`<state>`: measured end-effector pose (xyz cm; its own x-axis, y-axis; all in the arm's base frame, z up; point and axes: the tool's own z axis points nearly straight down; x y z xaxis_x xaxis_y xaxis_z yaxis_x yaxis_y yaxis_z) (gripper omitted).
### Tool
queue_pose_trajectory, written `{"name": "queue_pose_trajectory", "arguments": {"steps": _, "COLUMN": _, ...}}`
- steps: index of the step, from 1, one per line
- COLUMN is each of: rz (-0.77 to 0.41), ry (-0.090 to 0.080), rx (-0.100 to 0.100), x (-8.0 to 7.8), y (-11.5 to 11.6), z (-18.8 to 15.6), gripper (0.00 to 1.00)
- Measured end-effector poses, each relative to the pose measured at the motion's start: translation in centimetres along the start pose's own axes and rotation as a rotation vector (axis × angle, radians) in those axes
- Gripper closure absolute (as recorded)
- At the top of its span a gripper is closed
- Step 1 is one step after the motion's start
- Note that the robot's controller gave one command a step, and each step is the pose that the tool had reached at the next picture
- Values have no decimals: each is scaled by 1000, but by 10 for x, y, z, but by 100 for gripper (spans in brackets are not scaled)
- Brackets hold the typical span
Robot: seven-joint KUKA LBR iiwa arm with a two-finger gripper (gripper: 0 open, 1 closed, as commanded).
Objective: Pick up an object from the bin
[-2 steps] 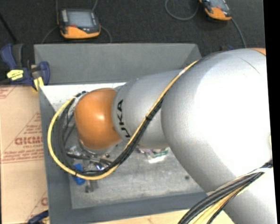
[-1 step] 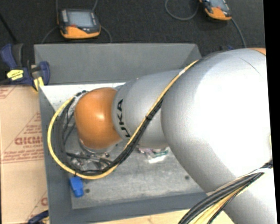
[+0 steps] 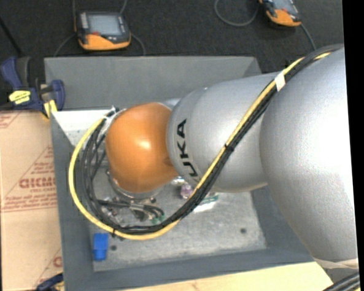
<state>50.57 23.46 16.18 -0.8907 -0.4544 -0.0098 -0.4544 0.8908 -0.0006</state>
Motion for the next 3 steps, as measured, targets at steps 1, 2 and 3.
{"name": "queue_pose_trajectory", "arguments": {"steps": 1, "rz": -181, "ry": 11, "rx": -2, "x": 24, "y": 12, "z": 46, "gripper": 100}}
{"name": "queue_pose_trajectory", "arguments": {"steps": 2, "rz": -160, "ry": 1, "rx": 0, "x": -4, "y": -3, "z": 13, "gripper": 100}}
{"name": "queue_pose_trajectory", "arguments": {"steps": 3, "rz": -341, "ry": 12, "rx": -2, "x": -13, "y": -26, "z": 88, "gripper": 100}}
